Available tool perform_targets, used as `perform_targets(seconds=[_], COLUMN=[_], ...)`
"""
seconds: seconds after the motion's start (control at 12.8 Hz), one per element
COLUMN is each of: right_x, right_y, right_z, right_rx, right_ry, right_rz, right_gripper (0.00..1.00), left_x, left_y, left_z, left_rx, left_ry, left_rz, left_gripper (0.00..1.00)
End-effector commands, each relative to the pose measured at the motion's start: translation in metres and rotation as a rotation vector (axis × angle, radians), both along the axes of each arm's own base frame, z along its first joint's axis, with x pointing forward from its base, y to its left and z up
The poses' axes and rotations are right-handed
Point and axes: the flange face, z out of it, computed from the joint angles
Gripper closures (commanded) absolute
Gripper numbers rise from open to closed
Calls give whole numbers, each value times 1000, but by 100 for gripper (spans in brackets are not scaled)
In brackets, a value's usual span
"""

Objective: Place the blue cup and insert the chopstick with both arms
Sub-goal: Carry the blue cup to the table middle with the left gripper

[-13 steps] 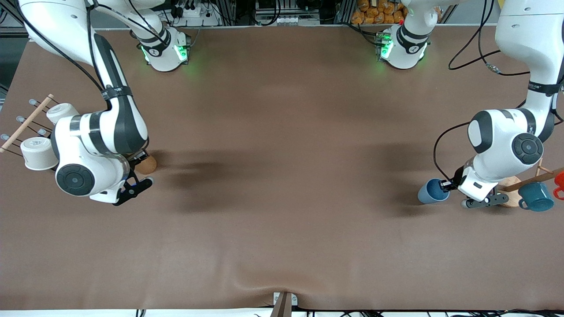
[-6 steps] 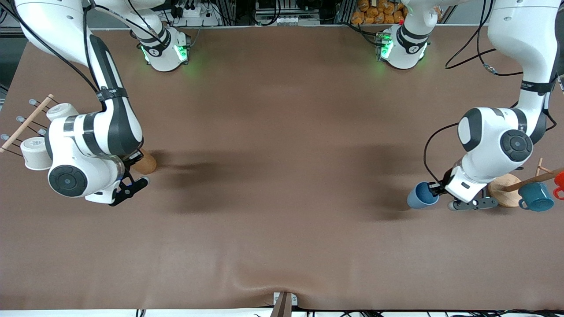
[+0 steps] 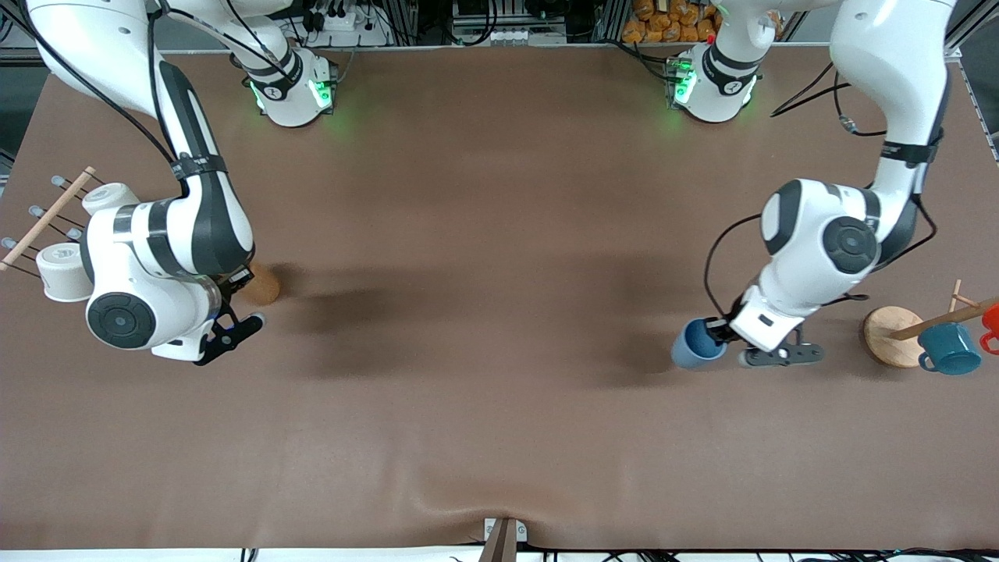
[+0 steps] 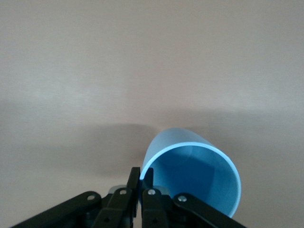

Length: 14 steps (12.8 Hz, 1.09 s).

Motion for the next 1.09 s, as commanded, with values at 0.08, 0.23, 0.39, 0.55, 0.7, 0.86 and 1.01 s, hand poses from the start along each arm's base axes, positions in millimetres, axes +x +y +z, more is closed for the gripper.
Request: perform_targets(seconds=[0.08,0.23,0.39,0.55,0.7,0.86,1.01], right_x=[-3,-3,-1,0,5,10,11], right_y=[2,1,5,7,13,12,13], right_z=[4,10,19,32,53,70,76], right_rx=[1,5,8,8,21,28,36], right_ry=[19,17,7,7,-4,-18,-26], right_rz=[-2,4,14,14,47,74,100], right_gripper=[100,100,100,100,100,100,100], left_x=[-6,-10,-19,-30,-46,-61,-76], left_y=[-50,-69,-92,-125,-165,-193,-223], left_z=[13,11,11,15,21,21,13], left_rx=[1,0,-6,-24,-35,-40,-40], left_ry=[-23,-22,-19,-18,-20,-13,12], left_rz=[-29,-58,-84,-29,-35,-41,-82], left_gripper=[100,100,100,100,100,100,100])
